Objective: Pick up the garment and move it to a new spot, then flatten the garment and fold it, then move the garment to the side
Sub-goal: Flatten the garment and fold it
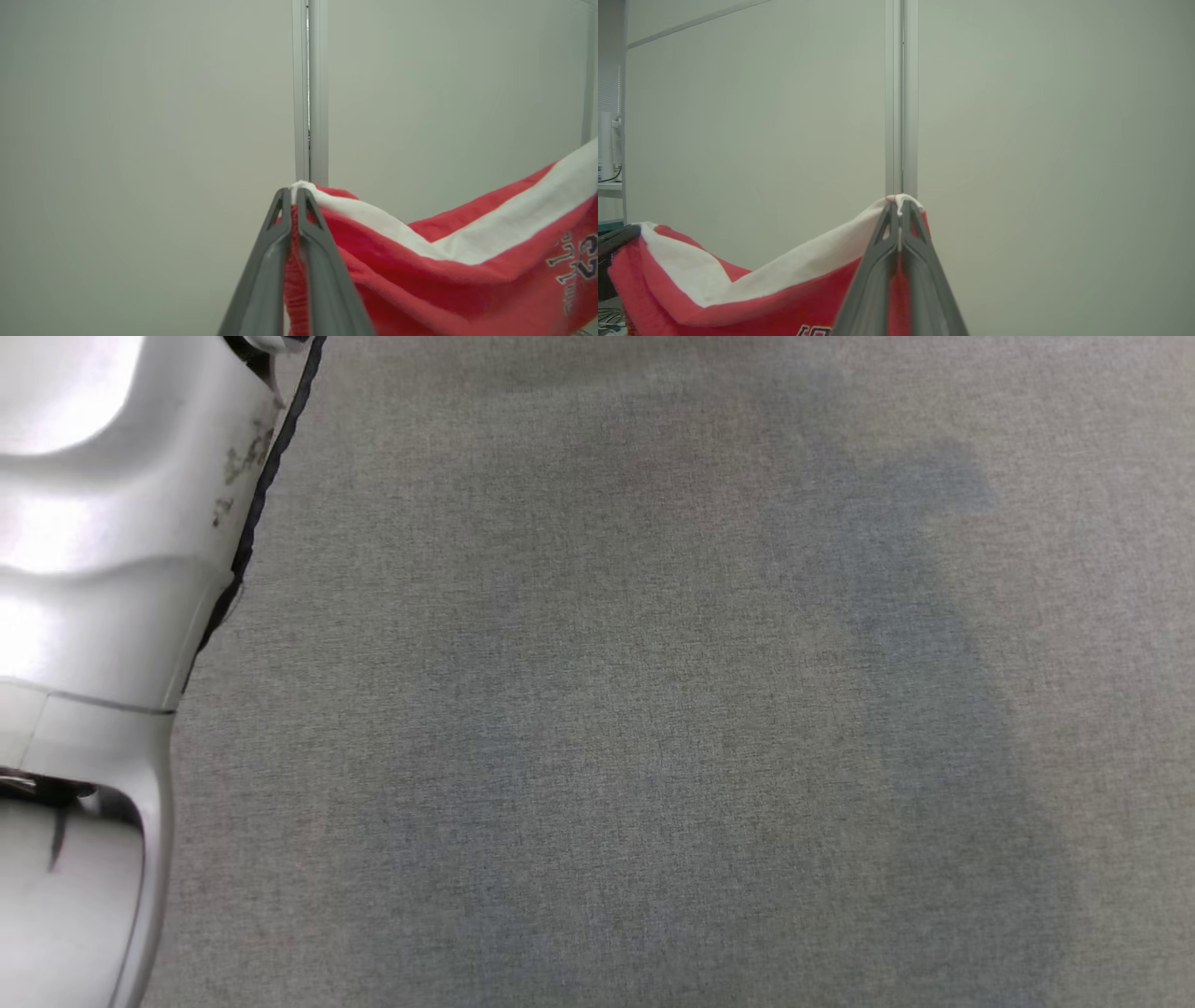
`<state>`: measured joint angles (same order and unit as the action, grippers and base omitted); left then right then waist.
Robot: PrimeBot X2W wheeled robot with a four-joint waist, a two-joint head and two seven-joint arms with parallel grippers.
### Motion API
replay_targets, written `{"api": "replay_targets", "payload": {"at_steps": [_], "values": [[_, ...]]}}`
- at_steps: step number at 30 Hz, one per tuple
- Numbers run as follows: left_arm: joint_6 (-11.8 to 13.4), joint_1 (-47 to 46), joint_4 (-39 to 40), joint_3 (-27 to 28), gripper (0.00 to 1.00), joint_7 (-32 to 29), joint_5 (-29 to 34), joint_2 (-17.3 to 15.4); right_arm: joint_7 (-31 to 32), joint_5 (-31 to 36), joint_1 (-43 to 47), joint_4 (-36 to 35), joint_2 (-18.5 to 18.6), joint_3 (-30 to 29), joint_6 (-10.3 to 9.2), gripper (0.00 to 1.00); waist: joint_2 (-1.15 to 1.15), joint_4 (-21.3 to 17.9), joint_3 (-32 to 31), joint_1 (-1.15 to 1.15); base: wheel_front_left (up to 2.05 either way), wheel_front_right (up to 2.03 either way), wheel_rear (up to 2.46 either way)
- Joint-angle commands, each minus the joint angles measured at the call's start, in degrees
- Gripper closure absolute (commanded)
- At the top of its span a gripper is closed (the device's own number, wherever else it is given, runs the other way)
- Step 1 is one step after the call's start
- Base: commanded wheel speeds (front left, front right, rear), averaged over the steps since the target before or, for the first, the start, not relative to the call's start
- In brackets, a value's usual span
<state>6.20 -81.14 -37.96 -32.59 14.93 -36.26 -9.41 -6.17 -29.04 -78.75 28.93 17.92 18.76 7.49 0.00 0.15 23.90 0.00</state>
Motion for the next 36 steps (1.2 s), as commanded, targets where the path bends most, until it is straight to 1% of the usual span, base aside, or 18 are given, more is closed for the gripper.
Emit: {"api": "replay_targets", "payload": {"at_steps": [1, 4, 9, 12, 15, 18, 20, 22, 23, 24, 26, 28, 30, 31, 35, 36], "values": [[-0.67, -0.25, -3.0, 0.66, 1.0, 0.25, 1.03, 0.8, -1.12, -0.97, -0.08, 3.82, -1.22, 2.03, 0.0, 1.0, 0.0, -0.32, 0.52, 0.0, 0.0, 0.0, 0.0], [-1.35, 2.64, -7.43, 2.65, 1.0, 0.3, 2.13, 2.18, -3.03, -2.75, 1.21, 10.13, -3.71, 5.85, 0.0, 1.0, 0.0, -0.76, 1.19, 0.0, 0.0, 0.0, 0.0], [-2.76, 9.73, -12.83, 6.43, 1.0, 0.33, 2.98, 4.45, -5.87, -7.25, 7.17, 18.11, -6.78, 11.68, 0.0, 1.0, 0.0, -0.72, 2.78, 0.0, 0.0, 0.0, 0.0], [-3.65, 15.26, -13.97, 8.61, 1.0, 0.33, 3.57, 5.44, -7.44, -10.65, 12.72, 20.52, -7.67, 14.39, 0.0, 1.0, 0.0, -0.37, 3.25, 0.0, 0.0, 0.0, 0.0], [-4.41, 21.13, -12.98, 10.64, 1.0, 0.33, 4.79, 6.0, -8.57, -13.89, 18.82, 20.73, -7.77, 16.3, 0.0, 1.0, 0.0, -0.11, 3.42, 0.0, 0.0, 0.0, 0.0], [-5.04, 26.91, -10.03, 12.66, 1.0, 0.33, 6.54, 6.33, -9.08, -16.14, 24.79, 18.62, -7.25, 17.53, 0.0, 1.0, 0.0, -0.01, 2.79, 0.0, 0.0, 0.0, 0.0], [-5.09, 31.05, -7.04, 13.98, 1.0, 0.33, 8.03, 6.38, -9.07, -16.92, 28.76, 15.27, -6.56, 15.96, 0.0, 1.0, 0.0, -0.17, 1.91, 0.0, 0.0, 0.0, 0.0], [-5.65, 35.72, -4.03, 14.6, 1.0, 0.33, 9.39, 6.42, -9.04, -16.42, 34.02, 11.48, -6.25, 14.67, 0.0, 1.0, 0.0, -0.46, 0.7, 0.0, 0.0, 0.0, 0.0], [-5.65, 35.72, -4.03, 14.6, 1.0, 0.33, 9.39, 6.42, -9.04, -16.42, 34.02, 11.48, -6.25, 14.67, 0.0, 1.0, 0.0, -0.46, 0.7, 0.0, 0.0, 0.0, 0.0], [-6.18, 40.43, -0.81, 15.26, 1.0, 0.33, 9.89, 6.36, -9.04, -15.32, 38.98, 7.55, -5.71, 13.35, 0.0, 1.0, 0.0, -0.63, -1.0, 0.0, 0.0, 0.0, 0.0], [-6.3, 45.14, 2.71, 15.97, 1.0, 0.34, 9.96, 6.35, -9.06, -14.21, 43.81, 3.46, -5.01, 11.65, 0.0, 1.0, 0.0, -0.69, -2.59, 0.0, 0.0, 0.0, 0.0], [-5.86, 49.81, 6.27, 16.57, 1.0, 0.34, 10.64, 6.39, -9.06, -13.13, 49.1, -0.33, -4.53, 9.75, 0.0, 1.0, 0.0, -0.65, -4.24, 0.0, 0.0, 0.0, 0.0], [-5.65, 54.77, 9.7, 17.09, 1.0, 0.34, 11.01, 6.4, -9.06, -11.89, 54.39, -3.76, -4.26, 8.58, 0.0, 1.0, 0.0, -0.75, -6.04, 0.0, 0.0, 0.0, 0.0], [-5.65, 54.77, 9.7, 17.09, 1.0, 0.34, 11.01, 6.4, -9.06, -11.89, 54.39, -3.76, -4.26, 8.58, 0.0, 1.0, 0.0, -0.75, -6.04, 0.0, 0.0, 0.0, 0.0], [-4.96, 63.44, 16.43, 18.31, 1.0, 0.34, 12.82, 6.37, -9.07, -9.54, 63.32, -9.55, -3.57, 6.46, 0.0, 1.0, 0.0, -0.91, -9.19, 0.0, 0.0, 0.0, 0.0], [-4.68, 67.88, 19.47, 18.77, 1.0, 0.33, 13.74, 6.4, -9.07, -8.36, 67.7, -11.78, -3.46, 5.68, 0.0, 1.0, 0.0, -1.1, -10.84, 0.0, 0.0, 0.0, 0.0]]}}
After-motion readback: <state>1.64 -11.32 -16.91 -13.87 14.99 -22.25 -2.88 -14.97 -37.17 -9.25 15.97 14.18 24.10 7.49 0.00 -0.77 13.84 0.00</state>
